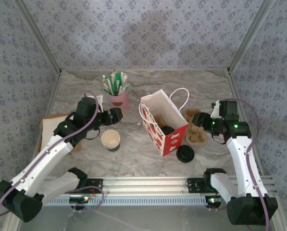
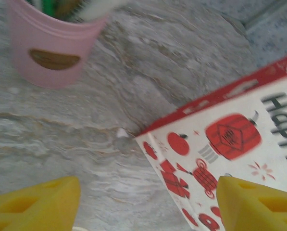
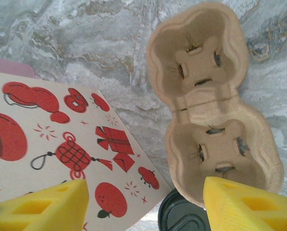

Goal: Pack the takeout coffee

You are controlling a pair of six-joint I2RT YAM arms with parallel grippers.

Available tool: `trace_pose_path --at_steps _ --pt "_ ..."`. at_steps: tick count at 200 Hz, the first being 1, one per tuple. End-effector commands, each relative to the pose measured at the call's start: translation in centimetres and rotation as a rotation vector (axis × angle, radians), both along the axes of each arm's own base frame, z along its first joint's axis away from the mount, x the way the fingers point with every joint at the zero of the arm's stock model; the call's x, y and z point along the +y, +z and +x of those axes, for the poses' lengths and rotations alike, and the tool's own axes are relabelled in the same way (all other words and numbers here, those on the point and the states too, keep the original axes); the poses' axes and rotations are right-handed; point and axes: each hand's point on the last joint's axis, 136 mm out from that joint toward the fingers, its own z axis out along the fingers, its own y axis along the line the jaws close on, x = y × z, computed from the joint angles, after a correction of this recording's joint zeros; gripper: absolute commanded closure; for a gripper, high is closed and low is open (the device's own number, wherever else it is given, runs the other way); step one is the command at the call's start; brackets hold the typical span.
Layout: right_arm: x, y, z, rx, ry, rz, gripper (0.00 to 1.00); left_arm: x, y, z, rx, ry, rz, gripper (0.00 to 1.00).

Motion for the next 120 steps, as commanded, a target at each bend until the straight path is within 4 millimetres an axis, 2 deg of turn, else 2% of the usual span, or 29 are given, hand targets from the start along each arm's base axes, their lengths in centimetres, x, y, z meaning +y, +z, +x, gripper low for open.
trace_pose_path --at_steps 1,29,58,76,120 --pt "-0.3 4.1 1.3 -0.125 -0.005 -0.008 0.32 2.1 2.6 1.1 -0.051 0.047 0.012 0.21" --pt "0.0 6.8 2.2 -0.194 -0.006 0.016 0.32 4.4 3.3 4.0 -0.053 0.127 0.046 0.22" --pt "0.2 8.7 3.1 -0.247 -0.014 0.042 0.32 5.7 3.7 7.5 -0.046 0.185 0.105 0.32" --pt "0.3 8.9 3.3 -0.246 -0.014 0.048 0.32 5.8 3.7 9.5 -0.041 0.187 0.135 0.36" --pt "0.4 8.8 3.9 -0.239 -0.006 0.056 0.33 4.9 1.9 13.5 0.027 0.159 0.18 0.43"
